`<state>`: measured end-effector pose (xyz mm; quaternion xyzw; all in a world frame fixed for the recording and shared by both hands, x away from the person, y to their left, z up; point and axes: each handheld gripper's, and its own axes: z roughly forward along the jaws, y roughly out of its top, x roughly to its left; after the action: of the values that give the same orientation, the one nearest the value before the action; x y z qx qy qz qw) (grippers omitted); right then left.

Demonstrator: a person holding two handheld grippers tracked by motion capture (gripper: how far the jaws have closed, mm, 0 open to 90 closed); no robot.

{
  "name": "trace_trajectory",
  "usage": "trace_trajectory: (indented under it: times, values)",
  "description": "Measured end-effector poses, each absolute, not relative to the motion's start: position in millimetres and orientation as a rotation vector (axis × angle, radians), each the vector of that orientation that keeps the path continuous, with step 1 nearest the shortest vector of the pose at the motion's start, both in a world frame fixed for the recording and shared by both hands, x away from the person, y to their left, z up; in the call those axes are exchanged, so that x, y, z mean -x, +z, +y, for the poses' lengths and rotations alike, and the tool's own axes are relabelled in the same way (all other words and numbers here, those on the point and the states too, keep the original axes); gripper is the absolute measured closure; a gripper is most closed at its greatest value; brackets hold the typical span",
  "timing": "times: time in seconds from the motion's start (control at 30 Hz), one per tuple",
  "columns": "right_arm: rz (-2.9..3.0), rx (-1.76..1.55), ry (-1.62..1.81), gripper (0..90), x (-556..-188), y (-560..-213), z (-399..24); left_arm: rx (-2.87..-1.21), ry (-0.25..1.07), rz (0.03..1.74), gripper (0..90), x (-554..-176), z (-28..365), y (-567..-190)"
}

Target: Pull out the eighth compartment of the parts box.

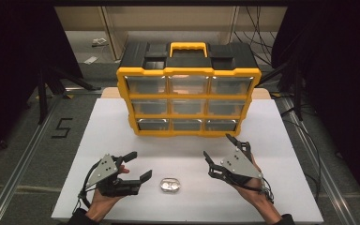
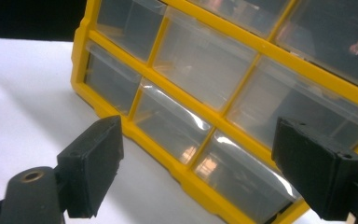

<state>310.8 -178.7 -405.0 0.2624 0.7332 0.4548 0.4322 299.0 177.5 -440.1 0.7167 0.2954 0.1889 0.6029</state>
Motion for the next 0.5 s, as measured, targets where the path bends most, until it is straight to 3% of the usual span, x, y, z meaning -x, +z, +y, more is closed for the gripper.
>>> trace_trajectory:
  times: [0.5]
  values:
    - [1.851,-0.498,0.992,20.4,-336,-410,-157,-1.661,0.427,0.69,17.2,-300,177,-440]
